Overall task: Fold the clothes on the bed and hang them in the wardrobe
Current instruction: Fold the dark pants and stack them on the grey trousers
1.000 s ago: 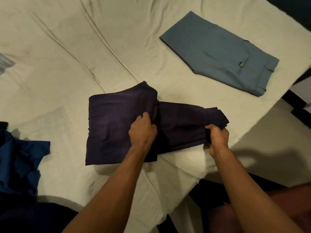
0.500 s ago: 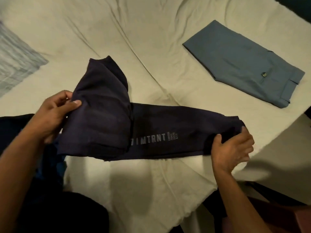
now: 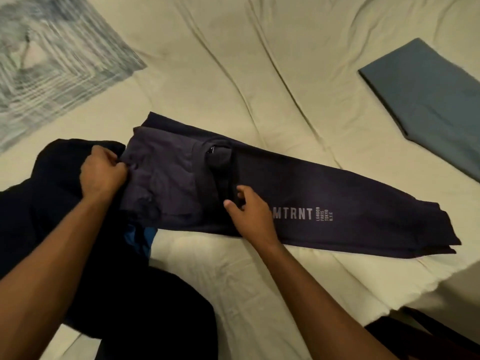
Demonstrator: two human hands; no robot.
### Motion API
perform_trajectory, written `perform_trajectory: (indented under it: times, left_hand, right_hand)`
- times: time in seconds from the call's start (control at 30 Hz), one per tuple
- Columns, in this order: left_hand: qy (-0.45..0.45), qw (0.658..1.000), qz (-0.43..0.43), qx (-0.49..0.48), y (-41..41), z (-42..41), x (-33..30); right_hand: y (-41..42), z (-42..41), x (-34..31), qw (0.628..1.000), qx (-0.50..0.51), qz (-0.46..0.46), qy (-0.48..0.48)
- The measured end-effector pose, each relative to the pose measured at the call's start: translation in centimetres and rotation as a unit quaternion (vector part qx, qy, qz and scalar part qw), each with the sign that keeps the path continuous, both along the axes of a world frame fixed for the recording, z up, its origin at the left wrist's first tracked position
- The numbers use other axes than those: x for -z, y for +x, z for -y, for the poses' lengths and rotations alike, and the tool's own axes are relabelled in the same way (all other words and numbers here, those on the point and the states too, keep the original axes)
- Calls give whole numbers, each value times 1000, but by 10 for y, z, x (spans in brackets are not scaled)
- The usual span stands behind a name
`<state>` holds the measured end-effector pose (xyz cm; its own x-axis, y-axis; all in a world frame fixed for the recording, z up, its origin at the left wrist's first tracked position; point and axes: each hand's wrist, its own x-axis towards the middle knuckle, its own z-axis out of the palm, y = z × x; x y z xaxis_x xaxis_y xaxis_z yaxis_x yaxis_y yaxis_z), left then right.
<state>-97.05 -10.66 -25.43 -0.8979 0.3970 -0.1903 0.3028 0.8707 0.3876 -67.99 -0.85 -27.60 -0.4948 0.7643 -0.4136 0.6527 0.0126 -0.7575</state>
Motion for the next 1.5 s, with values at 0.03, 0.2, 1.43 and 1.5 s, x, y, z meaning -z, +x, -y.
perform_trajectory:
  times: [0.03, 0.2, 1.43, 1.5]
  left_hand:
    - [-1, 998, -63, 31, 10, -3, -4]
    - [-19, 932, -180, 315, 80, -7, -1]
    - [-124, 914, -125, 366, 205, -15, 60]
    - [-126, 916, -125, 361, 201, -8, 59]
  right_hand:
    - [-14, 0, -1, 999, 23, -1, -41]
    - [-62, -6, 6, 962, 160, -52, -214]
    - [235, -130, -4, 960, 257, -81, -81]
    - [236, -136, -17, 960, 248, -112, -66]
